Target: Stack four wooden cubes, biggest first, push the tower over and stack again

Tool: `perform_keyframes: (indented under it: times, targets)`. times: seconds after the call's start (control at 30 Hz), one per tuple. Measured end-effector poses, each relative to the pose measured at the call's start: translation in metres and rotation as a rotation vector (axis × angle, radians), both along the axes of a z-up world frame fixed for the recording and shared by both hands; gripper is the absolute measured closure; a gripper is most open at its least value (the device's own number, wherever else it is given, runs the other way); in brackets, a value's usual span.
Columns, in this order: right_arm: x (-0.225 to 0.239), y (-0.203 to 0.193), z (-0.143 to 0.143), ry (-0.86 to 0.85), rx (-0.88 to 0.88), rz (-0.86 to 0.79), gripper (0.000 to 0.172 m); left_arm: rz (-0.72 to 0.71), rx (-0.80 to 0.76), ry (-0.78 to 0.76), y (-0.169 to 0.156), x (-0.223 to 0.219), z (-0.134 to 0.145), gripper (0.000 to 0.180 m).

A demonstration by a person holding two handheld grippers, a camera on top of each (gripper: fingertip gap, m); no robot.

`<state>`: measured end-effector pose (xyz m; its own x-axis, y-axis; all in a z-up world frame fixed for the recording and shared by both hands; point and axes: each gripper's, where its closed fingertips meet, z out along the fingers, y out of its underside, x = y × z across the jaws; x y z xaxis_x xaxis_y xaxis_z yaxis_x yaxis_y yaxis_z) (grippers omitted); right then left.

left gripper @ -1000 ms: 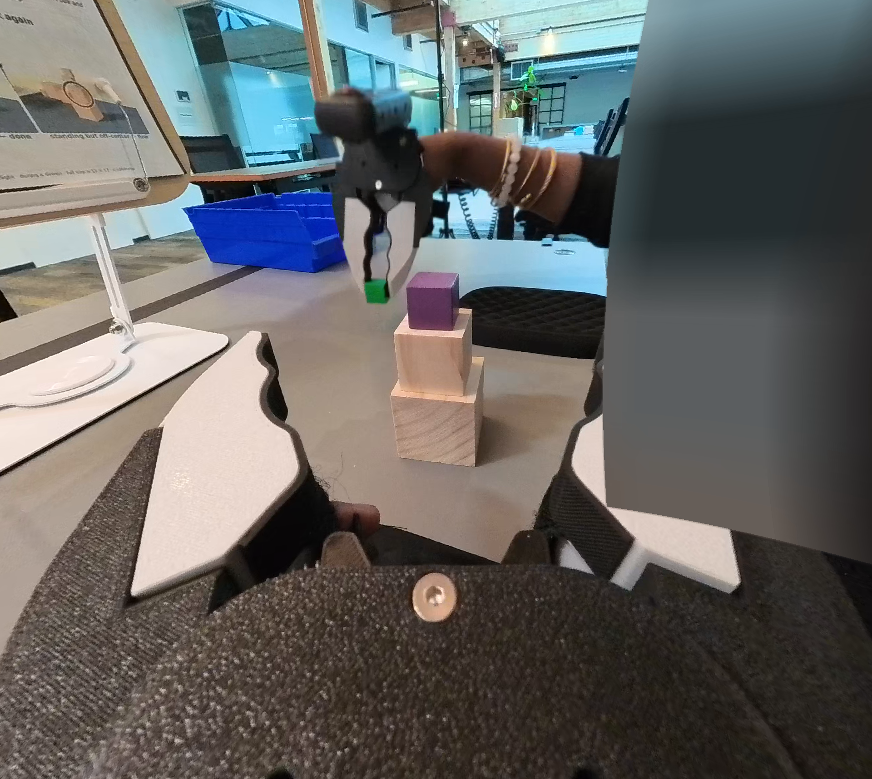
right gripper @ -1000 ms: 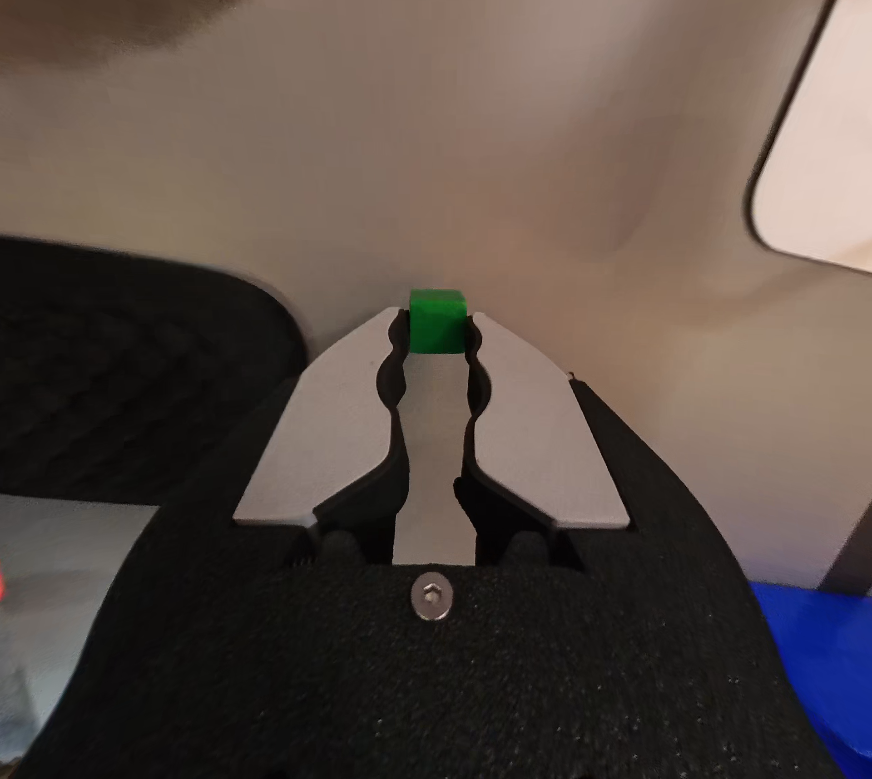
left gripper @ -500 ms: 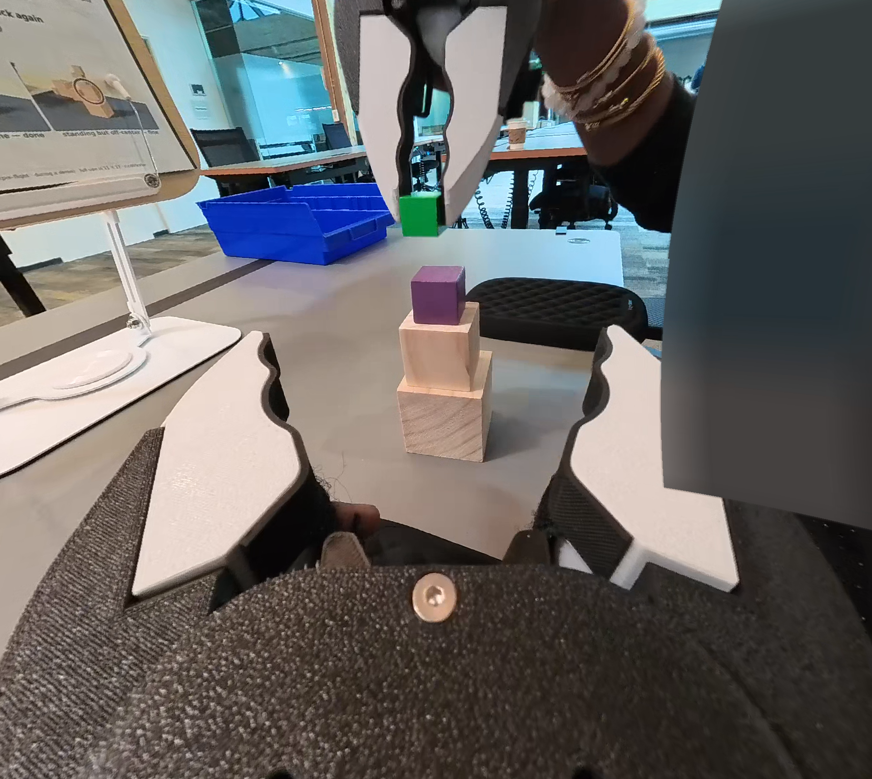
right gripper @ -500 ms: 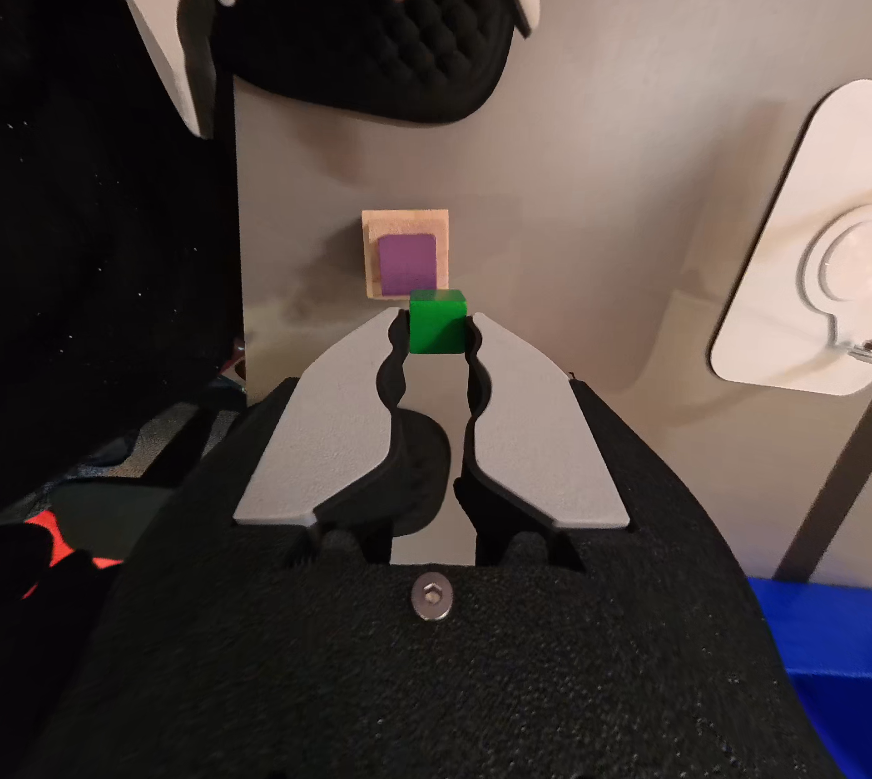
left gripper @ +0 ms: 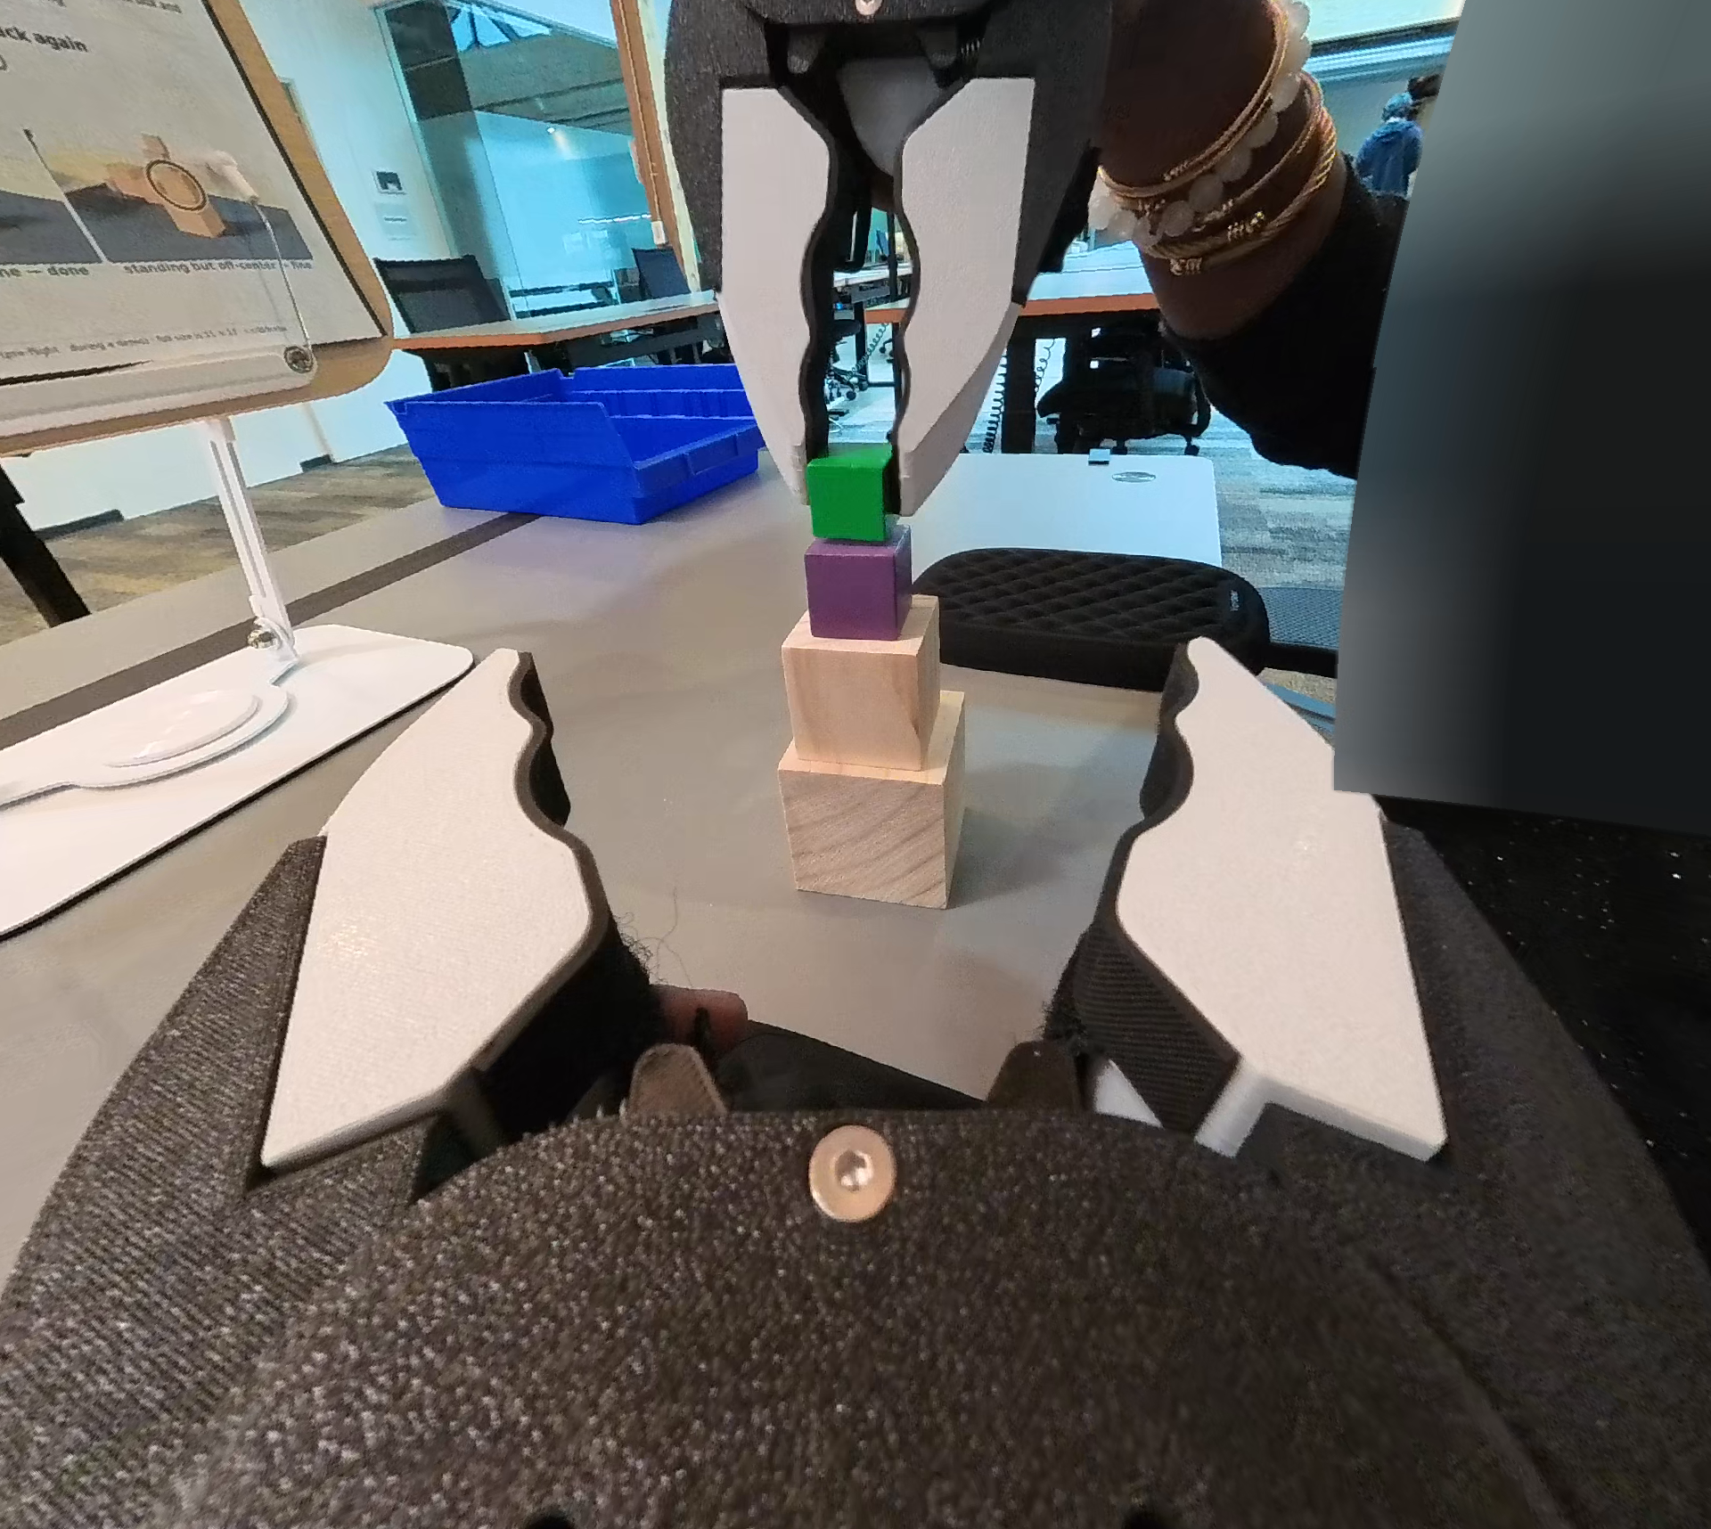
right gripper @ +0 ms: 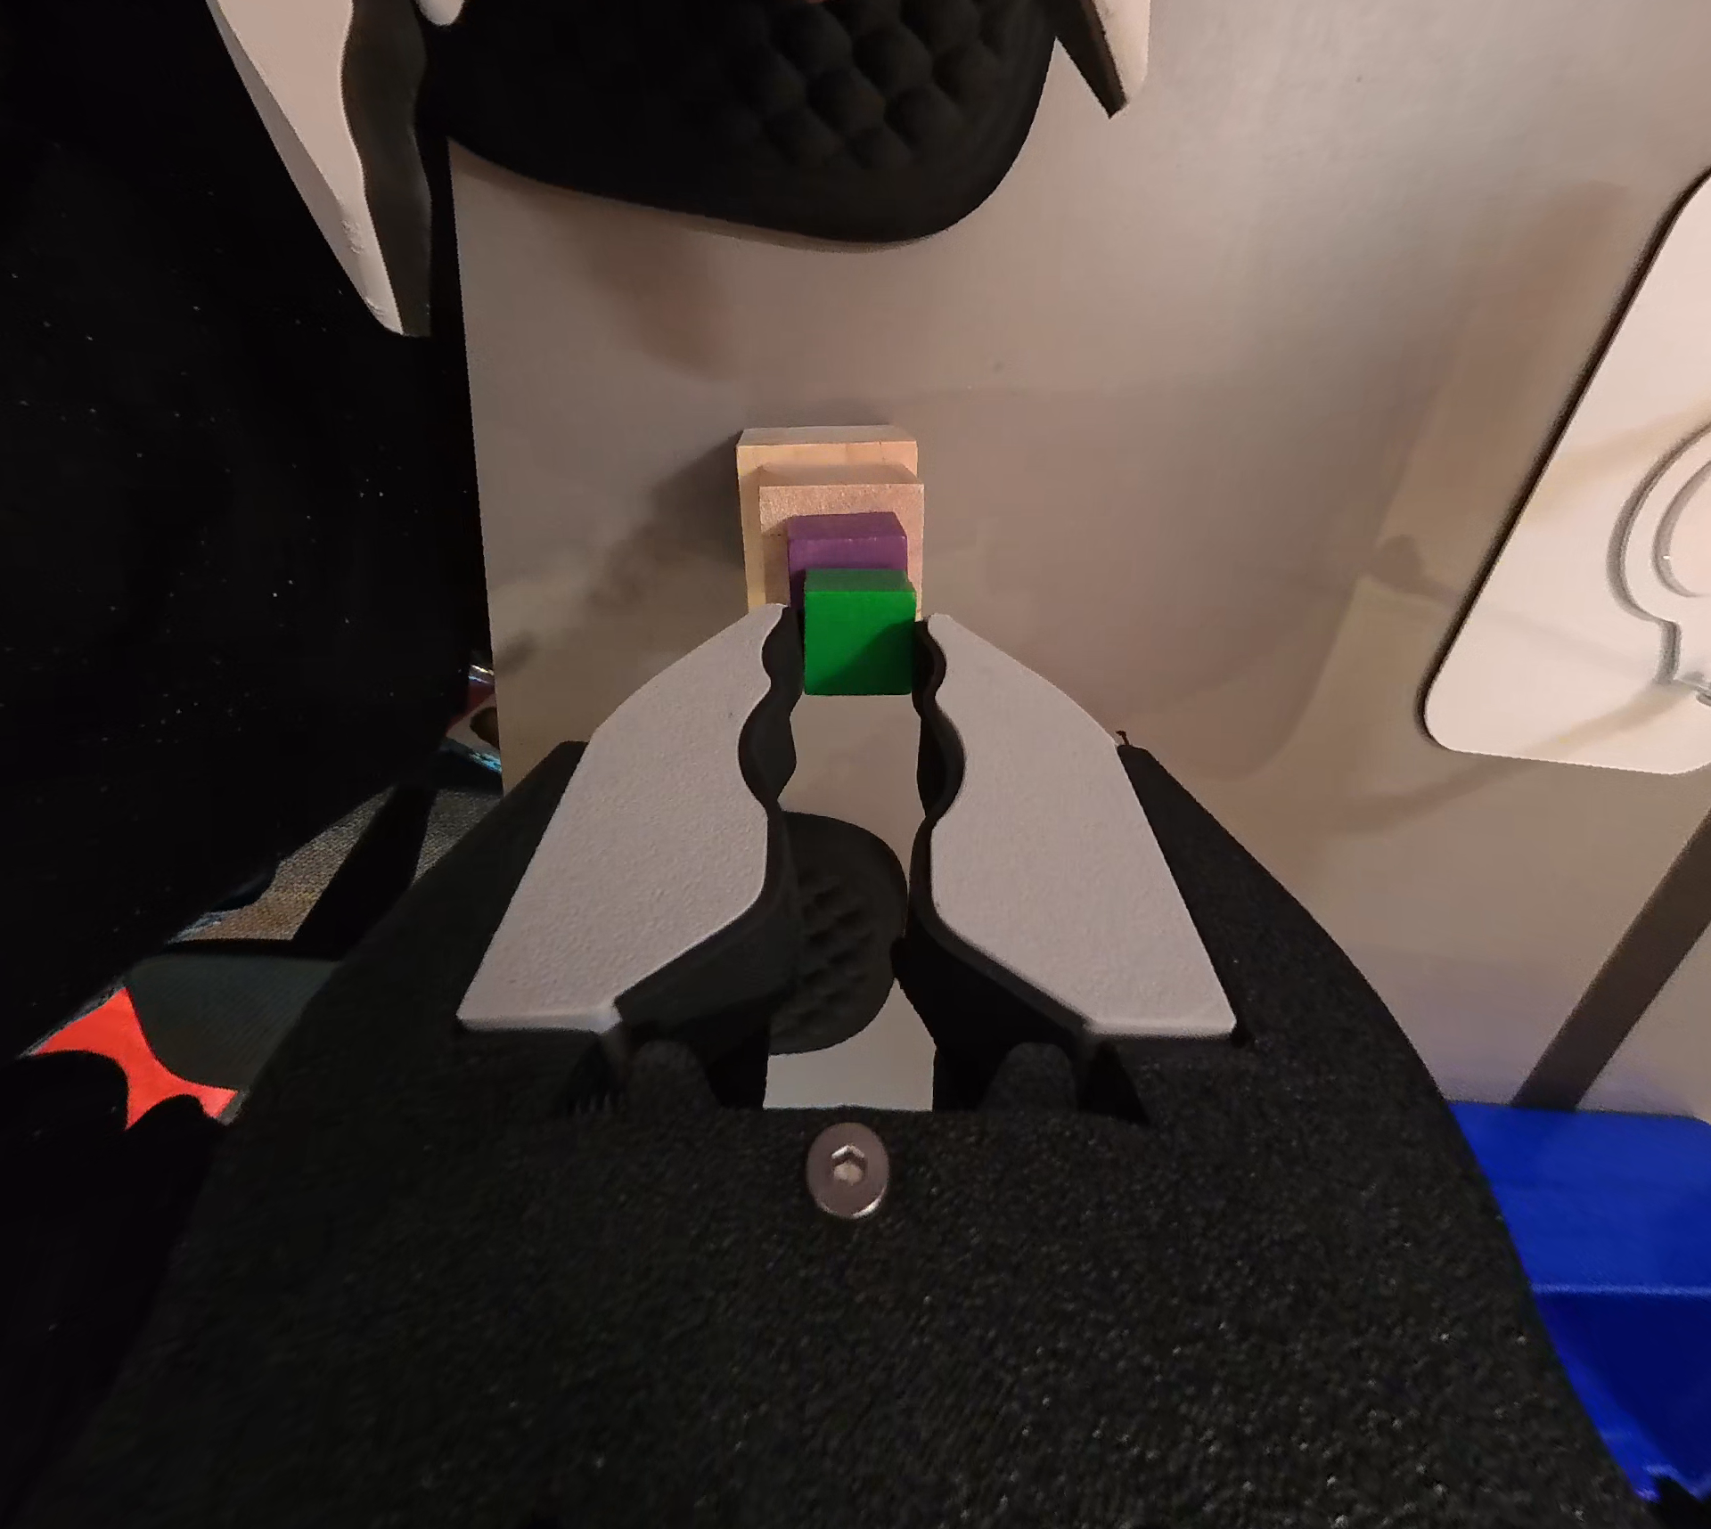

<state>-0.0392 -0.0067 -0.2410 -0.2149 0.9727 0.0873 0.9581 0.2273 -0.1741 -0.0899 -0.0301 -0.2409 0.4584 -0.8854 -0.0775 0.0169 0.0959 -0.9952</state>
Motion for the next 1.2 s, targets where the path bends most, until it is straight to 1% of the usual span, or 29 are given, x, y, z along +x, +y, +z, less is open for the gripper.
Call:
perform_keyframes:
  times: [0.6, 0.73, 0.87, 0.93, 1.0, 1.1, 1.13, 1.2]
  targets:
    - [-0.003, 0.002, -0.002, 0.006, 0.0, -0.015, 0.149, -0.001, 0.001, -0.003, 0.0, 0.0, 0.001, 0.059]
    - [-0.003, 0.0, -0.002, 0.013, -0.009, -0.011, 0.144, 0.0, 0.0, -0.003, 0.0, 0.0, 0.001, 0.059]
    - [-0.003, -0.002, 0.004, 0.052, -0.012, -0.009, 0.133, -0.001, 0.0, -0.004, 0.0, 0.0, 0.001, 0.06]
    - [-0.004, 0.0, 0.014, 0.125, -0.01, -0.023, 0.128, -0.001, 0.001, -0.005, 0.0, 0.0, 0.001, 0.06]
    - [-0.004, 0.004, 0.028, 0.247, -0.008, -0.048, 0.121, -0.001, 0.002, -0.005, 0.0, 0.0, 0.001, 0.06]
    - [-0.001, 0.013, 0.053, 0.514, -0.004, -0.1, 0.102, -0.002, 0.001, -0.005, 0.0, 0.0, 0.001, 0.06]
    - [0.002, 0.018, 0.06, 0.607, 0.007, -0.123, 0.093, -0.001, 0.002, -0.005, 0.0, 0.0, 0.001, 0.06]
    - [0.014, 0.029, 0.068, 0.756, 0.047, -0.175, 0.082, 0.0, 0.004, -0.004, 0.0, 0.0, 0.001, 0.06]
